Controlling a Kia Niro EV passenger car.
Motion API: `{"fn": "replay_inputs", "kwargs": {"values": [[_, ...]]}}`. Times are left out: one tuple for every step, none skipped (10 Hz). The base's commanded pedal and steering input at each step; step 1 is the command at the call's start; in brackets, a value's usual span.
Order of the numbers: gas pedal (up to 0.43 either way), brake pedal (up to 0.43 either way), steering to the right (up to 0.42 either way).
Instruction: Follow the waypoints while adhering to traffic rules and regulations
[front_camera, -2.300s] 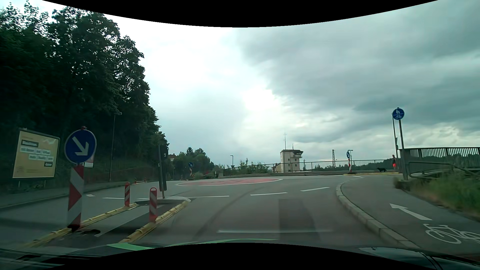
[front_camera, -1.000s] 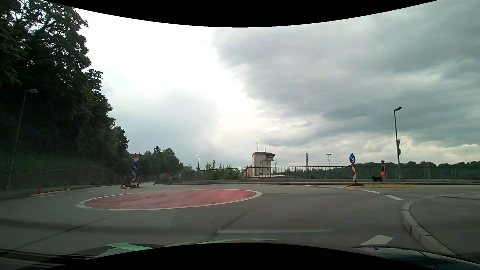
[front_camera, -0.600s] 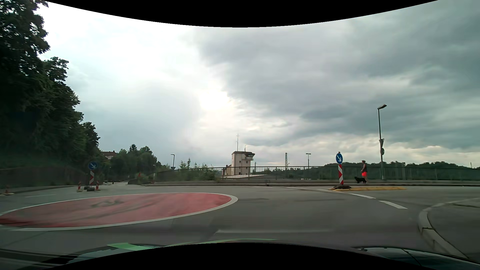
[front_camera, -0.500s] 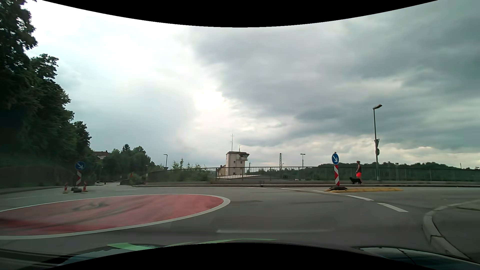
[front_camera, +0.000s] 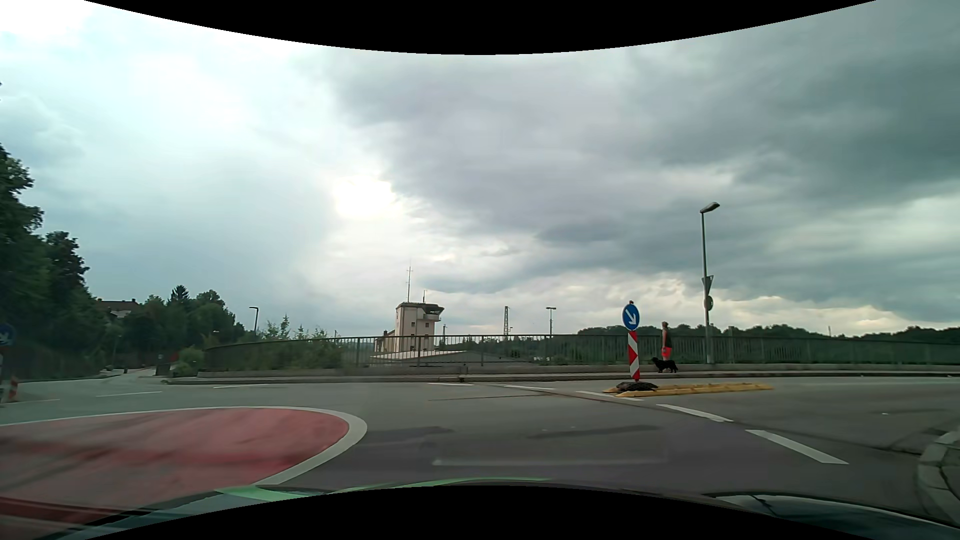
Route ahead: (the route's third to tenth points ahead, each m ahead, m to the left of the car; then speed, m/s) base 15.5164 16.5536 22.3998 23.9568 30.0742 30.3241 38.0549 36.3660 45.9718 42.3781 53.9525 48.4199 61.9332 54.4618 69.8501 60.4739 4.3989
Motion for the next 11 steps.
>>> {"fn": "replay_inputs", "kwargs": {"values": [[0.079,0.000,0.158],[0.079,0.000,0.133],[0.079,0.000,0.097],[0.079,0.000,0.057],[0.079,0.000,0.022],[0.079,0.000,-0.026],[0.079,0.000,-0.087],[0.079,0.000,-0.133],[0.079,0.000,-0.178],[0.079,0.000,-0.218],[0.079,0.000,-0.260]]}}
